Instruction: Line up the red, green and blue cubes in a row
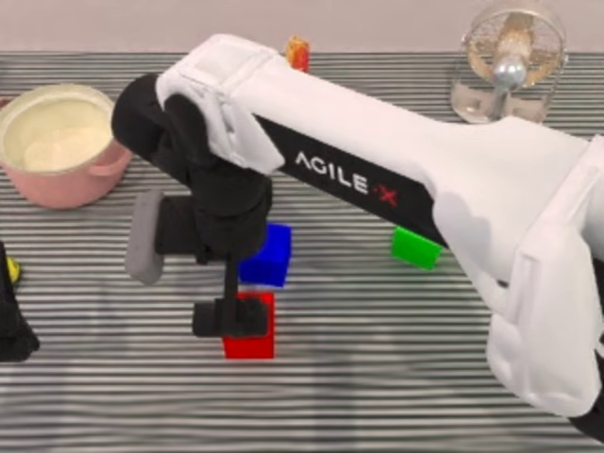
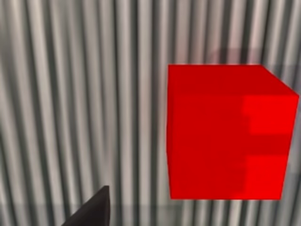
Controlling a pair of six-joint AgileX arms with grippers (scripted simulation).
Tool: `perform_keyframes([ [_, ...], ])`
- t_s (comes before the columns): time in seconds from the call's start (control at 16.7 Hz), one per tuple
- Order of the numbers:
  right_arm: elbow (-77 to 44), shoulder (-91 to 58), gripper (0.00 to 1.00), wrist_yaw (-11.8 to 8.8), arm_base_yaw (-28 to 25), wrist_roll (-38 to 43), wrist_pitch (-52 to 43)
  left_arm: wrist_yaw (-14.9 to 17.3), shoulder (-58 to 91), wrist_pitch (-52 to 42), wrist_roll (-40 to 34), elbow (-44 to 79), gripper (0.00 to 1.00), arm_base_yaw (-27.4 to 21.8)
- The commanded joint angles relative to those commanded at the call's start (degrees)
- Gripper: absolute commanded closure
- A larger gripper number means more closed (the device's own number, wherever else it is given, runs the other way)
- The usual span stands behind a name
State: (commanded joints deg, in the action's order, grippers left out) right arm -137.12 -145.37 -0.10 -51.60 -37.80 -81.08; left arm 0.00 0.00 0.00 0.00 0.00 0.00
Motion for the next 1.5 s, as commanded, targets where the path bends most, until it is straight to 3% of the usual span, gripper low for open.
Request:
perform_keyframes([
  [0.3,3.6,1.6,0.0,0.0,4.4,0.1,1.9,0.0,0.0,0.0,0.0,0.0,0.0,0.0],
  [0.78,19.5,9.4,0.0,0.3,25.1,1.0,9.3,0.0,0.0,0.0,0.0,0.0,0.0,0.0],
  [1.2,21.2,9.6,0.0,0.4,26.2,1.1,10.8,0.0,0.0,0.0,0.0,0.0,0.0,0.0],
  [1.5,27.4,6.8,0.0,0.4,26.2,1.2,20.0,0.0,0.0,0.0,0.0,0.0,0.0,0.0],
])
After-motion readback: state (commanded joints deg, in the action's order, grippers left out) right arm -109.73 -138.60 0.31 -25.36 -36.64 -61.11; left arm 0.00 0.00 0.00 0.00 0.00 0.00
